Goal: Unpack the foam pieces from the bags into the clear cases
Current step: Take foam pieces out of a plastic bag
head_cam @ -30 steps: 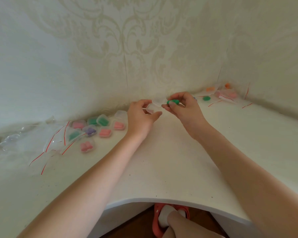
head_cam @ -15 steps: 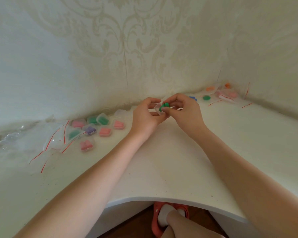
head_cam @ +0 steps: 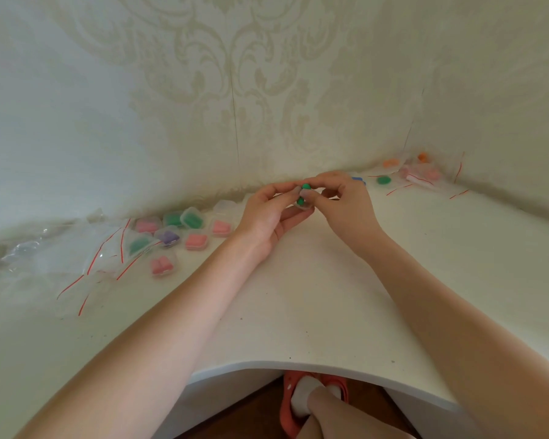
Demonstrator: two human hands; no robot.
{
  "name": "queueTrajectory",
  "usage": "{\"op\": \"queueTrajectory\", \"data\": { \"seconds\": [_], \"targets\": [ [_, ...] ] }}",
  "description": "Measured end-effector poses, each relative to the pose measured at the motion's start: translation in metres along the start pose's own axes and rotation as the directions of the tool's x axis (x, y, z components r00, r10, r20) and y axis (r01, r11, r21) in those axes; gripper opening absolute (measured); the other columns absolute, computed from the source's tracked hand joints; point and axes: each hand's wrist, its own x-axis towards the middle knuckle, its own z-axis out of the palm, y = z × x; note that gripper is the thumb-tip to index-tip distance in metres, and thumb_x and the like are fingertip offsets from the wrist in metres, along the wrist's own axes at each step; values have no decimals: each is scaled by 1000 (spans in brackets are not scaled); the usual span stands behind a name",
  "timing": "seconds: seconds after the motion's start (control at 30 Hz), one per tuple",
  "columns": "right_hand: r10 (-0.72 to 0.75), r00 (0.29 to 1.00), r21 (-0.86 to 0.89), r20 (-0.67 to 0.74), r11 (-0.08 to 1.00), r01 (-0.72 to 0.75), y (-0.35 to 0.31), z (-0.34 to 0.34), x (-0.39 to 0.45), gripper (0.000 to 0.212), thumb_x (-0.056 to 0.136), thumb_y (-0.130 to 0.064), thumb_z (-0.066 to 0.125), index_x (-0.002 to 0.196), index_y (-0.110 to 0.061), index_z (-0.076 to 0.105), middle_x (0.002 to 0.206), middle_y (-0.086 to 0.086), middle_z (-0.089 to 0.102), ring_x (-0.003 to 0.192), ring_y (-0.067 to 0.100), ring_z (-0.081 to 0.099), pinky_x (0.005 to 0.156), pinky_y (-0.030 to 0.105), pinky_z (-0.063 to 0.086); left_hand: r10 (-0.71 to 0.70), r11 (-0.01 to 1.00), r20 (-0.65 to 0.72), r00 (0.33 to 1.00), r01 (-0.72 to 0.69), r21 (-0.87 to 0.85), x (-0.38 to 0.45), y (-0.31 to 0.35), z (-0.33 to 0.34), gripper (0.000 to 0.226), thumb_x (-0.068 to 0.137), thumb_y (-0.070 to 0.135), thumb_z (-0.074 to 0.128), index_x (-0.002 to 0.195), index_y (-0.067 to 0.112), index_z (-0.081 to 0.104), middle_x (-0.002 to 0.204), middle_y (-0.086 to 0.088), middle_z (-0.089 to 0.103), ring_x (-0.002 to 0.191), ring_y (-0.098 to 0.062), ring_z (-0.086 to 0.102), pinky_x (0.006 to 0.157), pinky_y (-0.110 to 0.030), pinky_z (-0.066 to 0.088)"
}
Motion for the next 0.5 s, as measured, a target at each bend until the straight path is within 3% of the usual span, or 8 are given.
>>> {"op": "queueTrajectory", "data": {
  "seconds": [0.17, 0.33, 0.5],
  "targets": [
    [18, 1000, 46, -12, 999, -17, -2, 0, 0, 25, 86, -8, 64, 105, -23, 70, 88, -13, 65, 67, 6, 54, 68, 16, 48, 14, 1000, -59, 998, -14, 4, 0, 0, -1, 14, 85, -4, 62, 96, 4, 56, 74, -9, 69, 68, -21, 70, 69, -27, 58],
    [-94, 995, -88, -21, 992, 92, -5, 1, -4, 16, 81, -3, 65, 85, -18, 68, 79, -17, 66, 72, 1, 57, 66, 12, 43, 3, 1000, -105, 994, -6, -30, 3, 1, -2, 6, 89, -1, 58, 86, 5, 57, 78, -12, 68, 67, -23, 71, 66, -26, 58],
    [-261, 963, -242, 60, 933, 268, 1, 2, -5, 21, 82, 7, 60, 89, -7, 73, 88, 0, 62, 78, 9, 56, 68, 9, 40, 14, 1000, -134, 991, -11, 17, 5, -1, -2, 7, 92, 2, 54, 88, 3, 59, 77, -11, 65, 60, -17, 69, 62, -24, 58]
  ]
}}
